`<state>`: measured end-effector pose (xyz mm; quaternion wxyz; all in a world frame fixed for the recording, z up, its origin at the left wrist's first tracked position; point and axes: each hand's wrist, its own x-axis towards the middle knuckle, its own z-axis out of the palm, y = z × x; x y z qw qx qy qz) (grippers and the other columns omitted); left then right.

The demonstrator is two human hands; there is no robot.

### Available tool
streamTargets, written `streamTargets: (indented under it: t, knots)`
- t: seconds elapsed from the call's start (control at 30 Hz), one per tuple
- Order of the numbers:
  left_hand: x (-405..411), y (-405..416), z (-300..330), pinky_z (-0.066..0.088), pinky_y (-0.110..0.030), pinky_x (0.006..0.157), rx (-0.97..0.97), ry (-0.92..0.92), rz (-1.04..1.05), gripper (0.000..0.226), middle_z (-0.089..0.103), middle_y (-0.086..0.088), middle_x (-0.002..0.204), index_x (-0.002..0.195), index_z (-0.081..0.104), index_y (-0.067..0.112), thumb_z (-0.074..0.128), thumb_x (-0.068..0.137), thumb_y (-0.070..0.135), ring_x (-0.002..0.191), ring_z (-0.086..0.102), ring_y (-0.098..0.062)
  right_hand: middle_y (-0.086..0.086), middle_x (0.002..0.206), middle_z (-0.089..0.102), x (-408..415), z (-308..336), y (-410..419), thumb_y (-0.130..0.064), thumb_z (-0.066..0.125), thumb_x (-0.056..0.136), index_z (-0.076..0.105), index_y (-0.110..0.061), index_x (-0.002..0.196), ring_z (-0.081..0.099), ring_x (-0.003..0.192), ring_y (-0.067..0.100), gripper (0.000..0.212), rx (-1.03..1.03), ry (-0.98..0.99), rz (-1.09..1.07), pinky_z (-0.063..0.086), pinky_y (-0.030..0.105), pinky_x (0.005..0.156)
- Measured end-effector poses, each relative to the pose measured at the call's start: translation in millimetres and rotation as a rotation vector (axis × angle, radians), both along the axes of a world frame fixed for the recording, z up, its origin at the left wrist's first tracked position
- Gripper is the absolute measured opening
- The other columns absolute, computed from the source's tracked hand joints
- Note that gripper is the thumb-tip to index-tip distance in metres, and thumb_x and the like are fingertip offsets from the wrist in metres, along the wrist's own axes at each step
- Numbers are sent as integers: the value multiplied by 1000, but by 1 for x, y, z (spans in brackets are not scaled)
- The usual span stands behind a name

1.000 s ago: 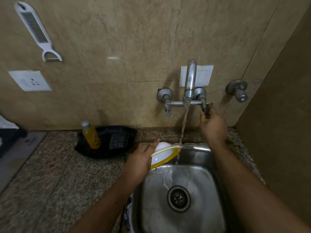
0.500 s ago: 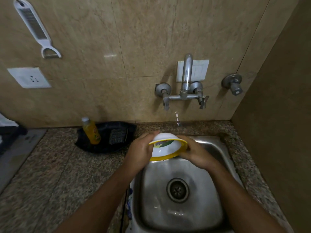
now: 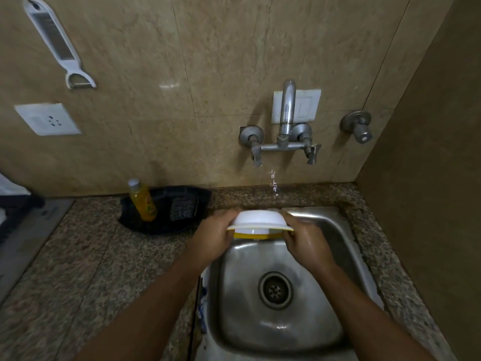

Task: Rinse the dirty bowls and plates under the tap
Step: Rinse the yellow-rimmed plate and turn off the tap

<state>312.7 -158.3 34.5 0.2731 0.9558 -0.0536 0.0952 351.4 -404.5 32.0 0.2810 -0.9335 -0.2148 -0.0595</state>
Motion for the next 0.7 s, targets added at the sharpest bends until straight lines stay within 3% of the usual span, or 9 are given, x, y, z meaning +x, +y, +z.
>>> streamTargets:
  t: [0.13, 0.23, 0.33, 0.53, 0.7]
  knots:
    - [-6, -2, -11, 51, -35, 96, 4, -18, 19, 56, 62, -6, 132, 135, 55, 22, 51, 80, 23, 115, 63, -27, 5, 105, 73, -4, -10, -3, -21, 63, 88, 49, -26, 140, 69, 92, 27, 54, 3, -32, 27, 55, 37, 79]
    - [-8, -4, -14, 46, -29, 102, -27, -27, 25, 56, 61, -3, 135, 136, 55, 22, 63, 80, 13, 120, 60, -23, 2, 104, 73, -6, -8, -2, -22, 62, 88, 50, -27, 139, 69, 90, 23, 52, 6, -44, 13, 54, 33, 79]
    - [-7, -4, -12, 40, -24, 102, -42, -23, 32, 61, 62, -3, 134, 134, 57, 19, 58, 74, 9, 120, 59, -22, 2, 100, 73, -7, -8, -1, -22, 62, 88, 50, -27, 138, 69, 87, 23, 52, 0, -46, 33, 55, 34, 78]
    - [-14, -1, -13, 44, -24, 99, -84, -68, 49, 56, 65, -3, 127, 130, 61, 17, 52, 75, 15, 115, 62, -19, 4, 95, 74, -11, -9, 2, -20, 65, 88, 55, -24, 135, 70, 81, 25, 49, 25, -57, 41, 54, 34, 70]
    - [-15, 2, -13, 46, -26, 100, -103, -100, 90, 56, 65, -2, 128, 129, 61, 18, 59, 75, 6, 116, 61, -17, 8, 99, 74, -7, -11, 6, -18, 68, 86, 53, -19, 138, 70, 84, 28, 53, 48, -50, 21, 55, 37, 72]
